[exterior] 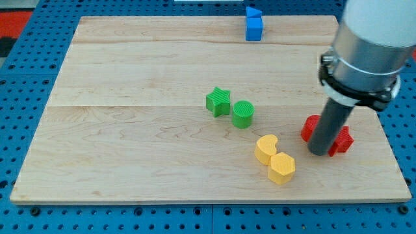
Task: Push the red star closer to the blue cube
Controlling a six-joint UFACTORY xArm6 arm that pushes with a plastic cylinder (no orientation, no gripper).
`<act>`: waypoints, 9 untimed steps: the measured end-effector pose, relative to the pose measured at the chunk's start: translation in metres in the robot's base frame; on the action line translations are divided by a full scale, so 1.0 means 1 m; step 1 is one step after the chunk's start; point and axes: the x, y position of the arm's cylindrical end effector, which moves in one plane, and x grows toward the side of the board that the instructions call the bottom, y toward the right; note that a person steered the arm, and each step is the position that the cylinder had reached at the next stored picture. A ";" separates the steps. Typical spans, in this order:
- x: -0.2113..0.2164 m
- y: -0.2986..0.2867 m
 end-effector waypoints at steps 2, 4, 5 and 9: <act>-0.028 0.031; 0.016 0.016; 0.023 0.058; -0.097 0.072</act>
